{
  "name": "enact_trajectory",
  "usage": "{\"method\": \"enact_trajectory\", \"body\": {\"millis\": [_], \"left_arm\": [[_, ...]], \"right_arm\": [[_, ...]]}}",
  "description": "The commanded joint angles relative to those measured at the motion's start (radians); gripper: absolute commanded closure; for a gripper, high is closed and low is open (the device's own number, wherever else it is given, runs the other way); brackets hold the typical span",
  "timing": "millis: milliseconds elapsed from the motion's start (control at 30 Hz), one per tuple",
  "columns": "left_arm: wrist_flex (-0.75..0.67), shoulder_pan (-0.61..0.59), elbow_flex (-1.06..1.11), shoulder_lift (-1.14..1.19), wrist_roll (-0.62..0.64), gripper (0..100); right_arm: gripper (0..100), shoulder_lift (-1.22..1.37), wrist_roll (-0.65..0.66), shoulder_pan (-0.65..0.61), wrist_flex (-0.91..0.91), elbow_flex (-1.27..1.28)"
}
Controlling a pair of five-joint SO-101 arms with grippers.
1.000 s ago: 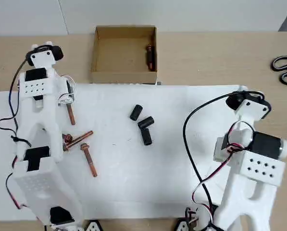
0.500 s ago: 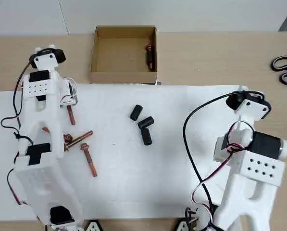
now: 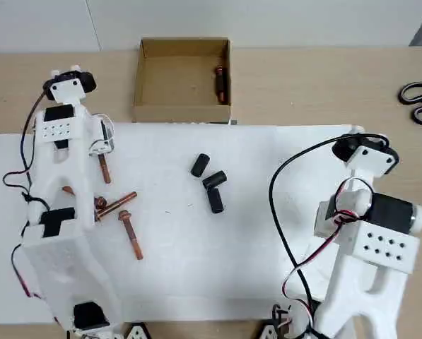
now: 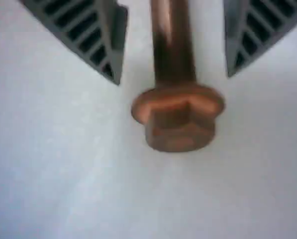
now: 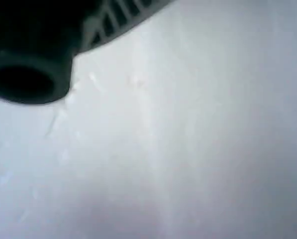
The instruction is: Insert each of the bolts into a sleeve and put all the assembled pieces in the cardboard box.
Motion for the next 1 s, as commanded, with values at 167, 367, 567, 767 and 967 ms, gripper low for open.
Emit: {"method": "enact_trajectory", "body": {"millis": [167, 367, 567, 767, 967], "left_arm": [[-0.026, 0.0, -0.039, 0.021, 0.0, 92], [-0.025, 0.002, -0.039, 0.021, 0.0, 100], [0.028, 0.002, -0.081, -0.029, 0.0, 99], [0.175, 0.038, -0.194, -0.192, -0.005, 99], [0.285, 0.118, -0.232, -0.413, -0.008, 99]], "right_arm": [[99.5, -0.019, -0.011, -0.091, -0.018, -0.003], [99.5, -0.022, -0.046, -0.131, -0.018, -0.003], [99.5, -0.024, -0.044, -0.137, -0.058, -0.009], [99.6, -0.025, -0.044, -0.142, -0.058, -0.034], [99.6, -0.025, -0.044, -0.237, 0.027, -0.143]]}}
